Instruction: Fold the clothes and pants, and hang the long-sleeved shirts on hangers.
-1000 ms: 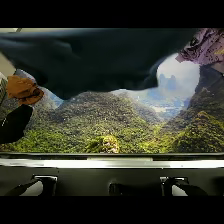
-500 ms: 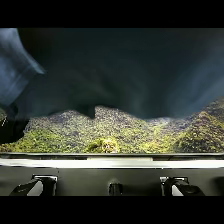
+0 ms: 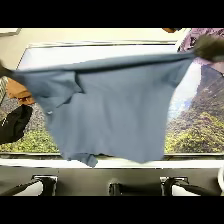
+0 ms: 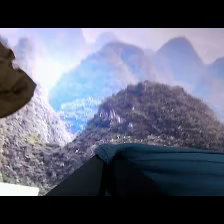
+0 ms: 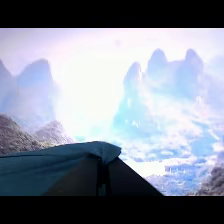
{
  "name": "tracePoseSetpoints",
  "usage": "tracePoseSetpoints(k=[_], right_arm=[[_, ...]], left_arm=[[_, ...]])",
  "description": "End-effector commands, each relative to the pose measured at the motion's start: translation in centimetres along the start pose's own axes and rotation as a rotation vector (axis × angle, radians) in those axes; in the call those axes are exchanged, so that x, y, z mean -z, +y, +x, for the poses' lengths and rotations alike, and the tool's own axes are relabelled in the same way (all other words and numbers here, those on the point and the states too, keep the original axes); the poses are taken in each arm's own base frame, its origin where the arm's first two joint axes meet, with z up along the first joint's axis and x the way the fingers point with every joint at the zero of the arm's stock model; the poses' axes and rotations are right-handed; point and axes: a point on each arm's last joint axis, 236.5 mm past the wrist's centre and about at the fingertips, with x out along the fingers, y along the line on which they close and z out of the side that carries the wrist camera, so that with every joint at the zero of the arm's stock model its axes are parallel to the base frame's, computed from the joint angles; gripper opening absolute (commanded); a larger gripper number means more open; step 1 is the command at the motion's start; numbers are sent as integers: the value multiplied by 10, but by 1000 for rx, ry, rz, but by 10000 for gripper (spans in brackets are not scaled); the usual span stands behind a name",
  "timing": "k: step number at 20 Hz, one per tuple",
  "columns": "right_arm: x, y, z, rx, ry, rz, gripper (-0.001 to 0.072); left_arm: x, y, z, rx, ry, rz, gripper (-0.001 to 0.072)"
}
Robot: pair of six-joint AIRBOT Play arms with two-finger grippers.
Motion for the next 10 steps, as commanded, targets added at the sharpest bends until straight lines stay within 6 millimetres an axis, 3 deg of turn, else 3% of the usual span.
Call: tracePoseSetpoints(k=[1, 3, 5, 7, 10], right_arm=[[51, -18, 129, 8, 250, 27, 26], [69, -23, 192, -7, 293, 50, 26], [78, -28, 238, -13, 282, 74, 26], [79, -33, 263, -11, 255, 84, 26], [83, -34, 266, -9, 267, 83, 26]], left_arm=[[42, 9, 138, 23, 207, 14, 13], [49, 2, 203, 30, 204, 31, 13], [46, -5, 249, 31, 150, 40, 13], [33, -9, 270, 31, 90, 47, 13], [26, -9, 270, 32, 79, 50, 13]])
